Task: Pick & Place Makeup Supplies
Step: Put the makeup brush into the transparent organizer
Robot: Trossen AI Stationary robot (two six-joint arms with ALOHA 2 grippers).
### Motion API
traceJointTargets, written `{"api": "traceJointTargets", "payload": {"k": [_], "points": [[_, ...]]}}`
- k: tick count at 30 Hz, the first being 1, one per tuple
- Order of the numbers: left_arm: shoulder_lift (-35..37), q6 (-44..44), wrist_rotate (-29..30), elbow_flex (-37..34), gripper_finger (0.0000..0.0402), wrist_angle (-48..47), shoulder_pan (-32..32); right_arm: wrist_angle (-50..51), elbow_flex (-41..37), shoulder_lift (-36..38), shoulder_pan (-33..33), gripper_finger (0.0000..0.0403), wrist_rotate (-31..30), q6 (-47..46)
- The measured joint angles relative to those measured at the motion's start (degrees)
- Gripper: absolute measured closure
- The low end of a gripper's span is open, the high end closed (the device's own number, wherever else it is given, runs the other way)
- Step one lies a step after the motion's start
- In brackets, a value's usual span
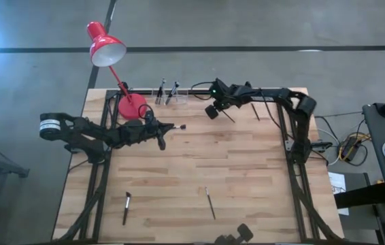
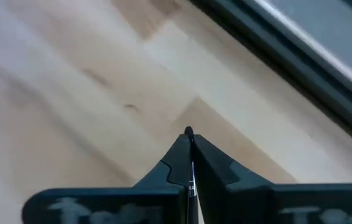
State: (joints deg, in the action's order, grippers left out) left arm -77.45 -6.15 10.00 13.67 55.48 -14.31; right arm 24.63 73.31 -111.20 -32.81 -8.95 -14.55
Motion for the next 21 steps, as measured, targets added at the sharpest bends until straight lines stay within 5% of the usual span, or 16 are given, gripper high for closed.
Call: {"api": "traceJointTargets", "payload": {"k": [9, 19, 21], "points": [[0.0, -1.2, -0.5, 0.0, 0.0402, 0.1, 0.0, -11.8, -16.0, 17.0, 7.9, 0.0394, -3.0, 1.0], [0.0, -3.6, -18.4, 0.8, 0.0401, 9.4, 3.3, -43.4, -37.0, 33.8, 22.6, 0.0394, -3.1, 2.6], [0.0, -1.1, -18.3, 1.8, 0.0401, 9.3, 5.5, -49.2, -38.8, 35.4, 25.2, 0.0394, -3.0, 3.5]]}}
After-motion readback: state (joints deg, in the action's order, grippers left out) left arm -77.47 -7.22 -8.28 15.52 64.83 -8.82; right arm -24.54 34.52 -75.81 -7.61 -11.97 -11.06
